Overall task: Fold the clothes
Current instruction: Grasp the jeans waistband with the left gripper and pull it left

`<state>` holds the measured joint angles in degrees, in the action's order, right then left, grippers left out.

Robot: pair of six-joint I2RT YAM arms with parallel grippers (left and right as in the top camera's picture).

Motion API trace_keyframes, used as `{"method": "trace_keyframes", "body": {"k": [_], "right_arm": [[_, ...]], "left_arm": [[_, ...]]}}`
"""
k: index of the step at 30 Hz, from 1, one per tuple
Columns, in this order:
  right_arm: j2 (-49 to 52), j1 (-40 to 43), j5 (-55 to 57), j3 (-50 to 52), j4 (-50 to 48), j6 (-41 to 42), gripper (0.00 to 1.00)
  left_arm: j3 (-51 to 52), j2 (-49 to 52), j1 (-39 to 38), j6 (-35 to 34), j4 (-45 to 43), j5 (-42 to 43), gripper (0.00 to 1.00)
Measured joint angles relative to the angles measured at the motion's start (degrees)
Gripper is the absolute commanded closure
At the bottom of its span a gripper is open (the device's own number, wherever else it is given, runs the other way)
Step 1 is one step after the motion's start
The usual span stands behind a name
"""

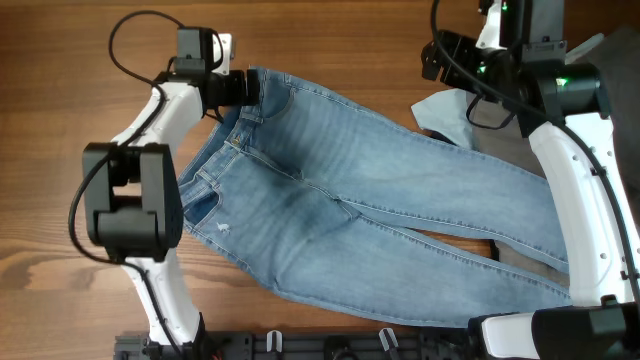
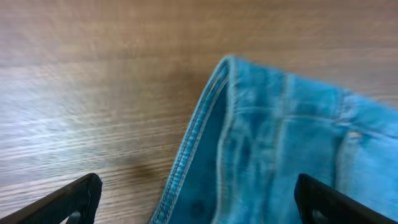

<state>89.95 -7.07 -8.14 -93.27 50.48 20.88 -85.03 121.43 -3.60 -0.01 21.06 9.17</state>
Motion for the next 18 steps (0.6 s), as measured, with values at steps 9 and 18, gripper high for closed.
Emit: {"method": "trace_keyframes", "body": {"k": [9, 18], "right_arm": [[0.2, 0.0, -0.5, 0.0, 5.8, -0.2, 0.06], [0.2, 0.0, -0.7, 0.0, 10.1, 0.7, 0.07]], "left_arm": [[0.0, 2.9, -0.4, 1.0, 0.4, 1.8, 0.26], [0.0, 3.2, -5.1, 1.4, 0.7, 3.3, 0.81]]}}
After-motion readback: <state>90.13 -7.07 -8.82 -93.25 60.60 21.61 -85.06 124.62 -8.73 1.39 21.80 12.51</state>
